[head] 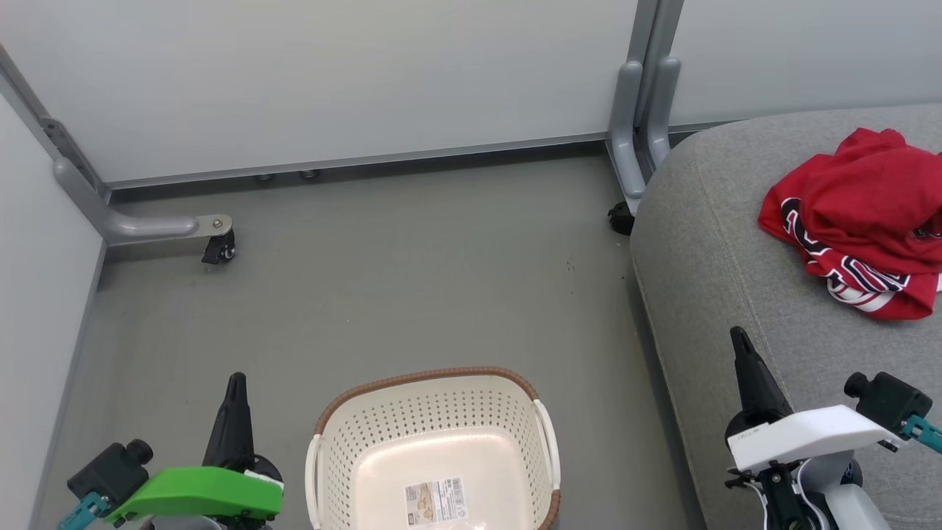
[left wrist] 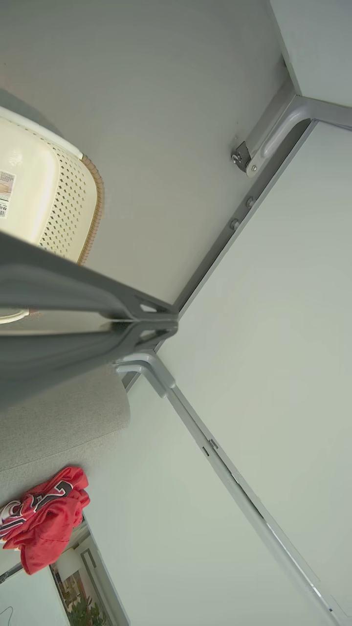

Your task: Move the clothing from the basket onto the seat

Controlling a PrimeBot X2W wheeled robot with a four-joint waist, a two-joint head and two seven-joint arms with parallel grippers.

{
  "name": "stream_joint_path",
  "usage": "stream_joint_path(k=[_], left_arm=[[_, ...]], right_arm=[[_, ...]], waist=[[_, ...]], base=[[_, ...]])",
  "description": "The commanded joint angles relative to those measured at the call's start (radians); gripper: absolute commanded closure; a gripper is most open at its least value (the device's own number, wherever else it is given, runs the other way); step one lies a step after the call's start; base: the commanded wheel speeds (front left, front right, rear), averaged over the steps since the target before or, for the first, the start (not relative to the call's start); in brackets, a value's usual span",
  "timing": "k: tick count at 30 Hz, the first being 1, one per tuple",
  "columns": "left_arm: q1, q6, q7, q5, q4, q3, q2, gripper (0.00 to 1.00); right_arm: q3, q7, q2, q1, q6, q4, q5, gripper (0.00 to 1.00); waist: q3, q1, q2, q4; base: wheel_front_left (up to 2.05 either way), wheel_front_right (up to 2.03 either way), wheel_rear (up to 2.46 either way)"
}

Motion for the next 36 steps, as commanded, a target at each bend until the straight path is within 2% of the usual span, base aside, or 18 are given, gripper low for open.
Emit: stream_joint_path(k=[1,12,36], left_arm=[[-0.031,-0.006,0.008,-0.033,-0.009,0.007,0.011,1.0],[-0.045,-0.008,0.046,-0.174,-0.006,0.028,0.013,1.0],[-0.067,-0.011,0.113,-0.406,0.0,0.067,0.014,1.0]], right_arm=[[-0.01,0.007,0.0,-0.028,0.0,-0.008,0.033,1.0],[-0.035,0.045,0.004,-0.037,0.0,0.004,0.172,1.0],[-0.083,0.111,0.014,-0.053,0.0,0.025,0.403,1.0]], waist=[[0.0,0.0,0.0,0.0],[-0.001,0.0,0.0,0.002],[-0.004,0.0,0.0,0.004]], base=[[0.0,0.0,0.0],[0.0,0.0,0.0],[0.0,0.0,0.0]])
